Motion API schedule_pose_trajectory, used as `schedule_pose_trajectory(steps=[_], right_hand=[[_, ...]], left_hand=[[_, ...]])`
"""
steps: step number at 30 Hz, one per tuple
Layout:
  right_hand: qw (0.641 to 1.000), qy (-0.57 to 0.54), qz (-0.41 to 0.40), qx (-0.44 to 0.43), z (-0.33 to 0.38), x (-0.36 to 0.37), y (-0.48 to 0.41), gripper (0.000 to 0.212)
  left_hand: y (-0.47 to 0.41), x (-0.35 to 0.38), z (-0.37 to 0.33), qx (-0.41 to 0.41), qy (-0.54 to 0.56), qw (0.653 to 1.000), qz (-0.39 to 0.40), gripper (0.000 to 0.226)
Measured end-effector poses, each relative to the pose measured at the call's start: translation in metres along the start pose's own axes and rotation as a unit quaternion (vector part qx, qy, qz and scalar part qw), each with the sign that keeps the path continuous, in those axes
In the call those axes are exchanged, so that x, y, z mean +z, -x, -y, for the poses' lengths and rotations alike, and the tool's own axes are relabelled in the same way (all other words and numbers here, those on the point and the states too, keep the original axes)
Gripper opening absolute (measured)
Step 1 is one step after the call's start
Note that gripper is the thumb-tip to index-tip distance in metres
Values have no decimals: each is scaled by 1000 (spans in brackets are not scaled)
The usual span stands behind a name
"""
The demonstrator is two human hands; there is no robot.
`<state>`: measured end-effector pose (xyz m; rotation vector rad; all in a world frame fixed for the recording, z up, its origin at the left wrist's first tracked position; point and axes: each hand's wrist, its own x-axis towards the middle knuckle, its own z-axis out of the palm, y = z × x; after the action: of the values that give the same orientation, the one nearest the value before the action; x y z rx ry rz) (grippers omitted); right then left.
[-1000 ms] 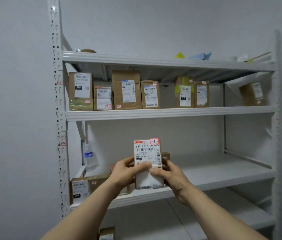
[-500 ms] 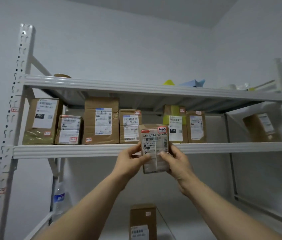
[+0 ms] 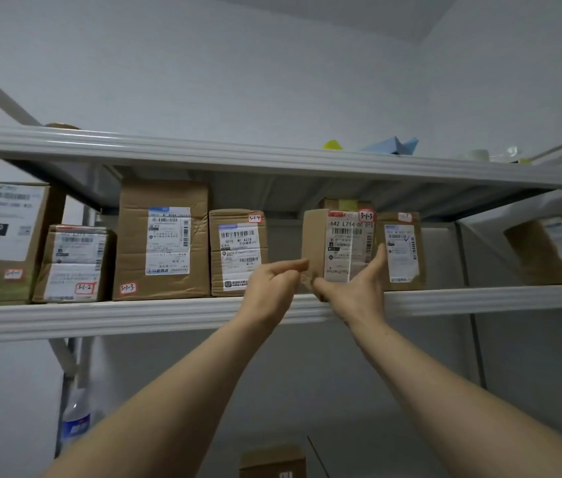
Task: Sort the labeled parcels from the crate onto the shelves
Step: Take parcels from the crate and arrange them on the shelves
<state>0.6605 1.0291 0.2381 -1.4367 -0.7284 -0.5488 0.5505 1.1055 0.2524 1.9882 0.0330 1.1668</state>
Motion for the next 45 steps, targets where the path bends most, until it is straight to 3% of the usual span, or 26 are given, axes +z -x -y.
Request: schedule_pose_trajectory(steps=[3, 7, 9, 12, 17, 24, 30, 41, 45], right_hand=[[1000, 27, 1, 10, -9, 22, -20, 116], [998, 61, -2, 3, -16, 54, -32, 112], [995, 97, 5, 6, -17, 66, -35, 116], [991, 130, 13, 11, -19, 82, -38, 123], [988, 149, 27, 24, -24, 96, -42, 114], [984, 155, 82, 30, -32, 98, -49, 92], [977, 175, 111, 57, -34, 103, -61, 79], [969, 145, 159, 119, -35, 106, -76, 81], [968, 171, 163, 85, -33, 95, -66, 89]], left_hand=[[-19, -24, 33, 35, -200, 978, -54, 40], [-34, -57, 77, 89, -452, 886, -57, 40], [-38, -66, 94, 126, -506, 852, -43, 39], [-44, -73, 113, 160, -533, 831, -21, 31], [-49, -78, 126, 194, -529, 826, -34, 21], [-47, -78, 125, 203, -520, 828, -50, 41], [-42, -78, 120, 191, -525, 828, -46, 32], [-36, -71, 109, 107, -516, 850, -14, 64], [-33, -70, 111, 103, -521, 847, -6, 58]])
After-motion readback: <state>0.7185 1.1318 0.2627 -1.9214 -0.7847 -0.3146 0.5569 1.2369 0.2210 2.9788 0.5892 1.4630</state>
